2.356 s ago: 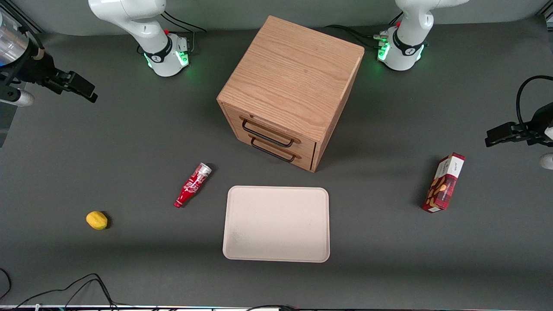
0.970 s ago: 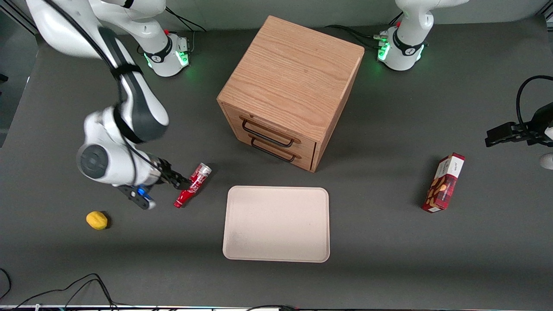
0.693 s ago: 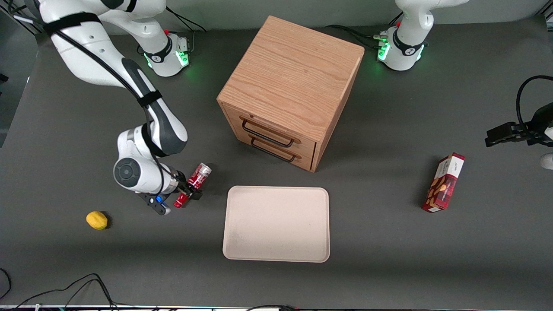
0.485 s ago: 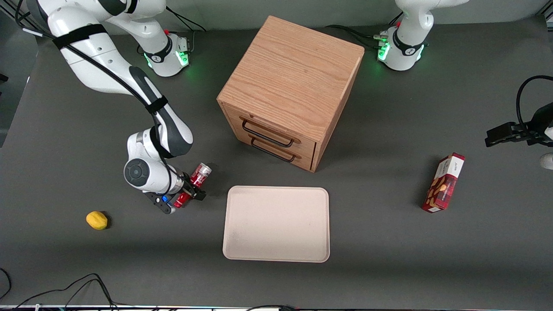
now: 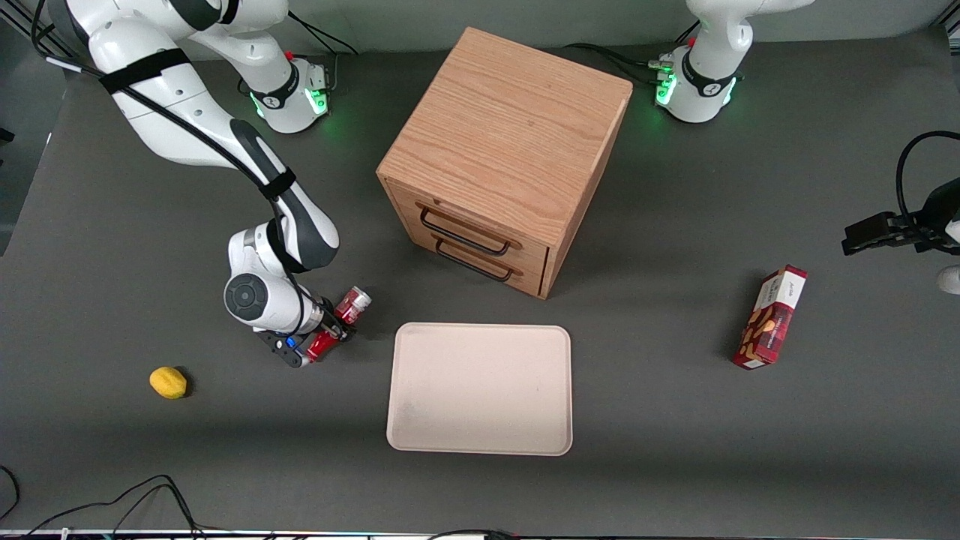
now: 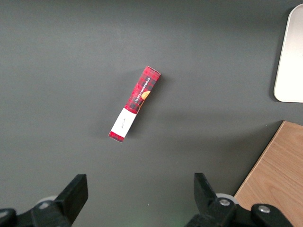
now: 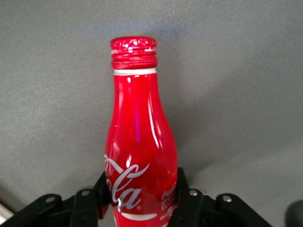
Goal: Place coke bottle on tray
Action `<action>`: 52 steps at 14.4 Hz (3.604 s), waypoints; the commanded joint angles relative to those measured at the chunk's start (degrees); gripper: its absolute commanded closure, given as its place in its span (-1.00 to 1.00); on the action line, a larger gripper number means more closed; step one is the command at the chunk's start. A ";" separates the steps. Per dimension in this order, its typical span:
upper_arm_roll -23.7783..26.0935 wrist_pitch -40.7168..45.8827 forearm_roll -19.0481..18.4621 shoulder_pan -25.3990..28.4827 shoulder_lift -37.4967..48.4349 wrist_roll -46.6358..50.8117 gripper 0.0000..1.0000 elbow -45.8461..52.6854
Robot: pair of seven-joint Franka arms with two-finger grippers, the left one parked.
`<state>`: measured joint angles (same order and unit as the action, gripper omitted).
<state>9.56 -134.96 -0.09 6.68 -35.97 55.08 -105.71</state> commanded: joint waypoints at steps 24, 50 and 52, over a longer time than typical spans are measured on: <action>9.86 9.90 -0.53 3.95 -28.27 -24.59 1.00 49.90; 8.63 17.41 -1.14 2.47 -12.75 -23.80 -1.00 46.39; 8.55 24.80 -1.14 0.62 -5.38 -23.79 -1.00 44.02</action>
<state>18.71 -115.36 -0.70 9.22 -49.77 30.35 -56.18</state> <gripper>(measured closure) 0.000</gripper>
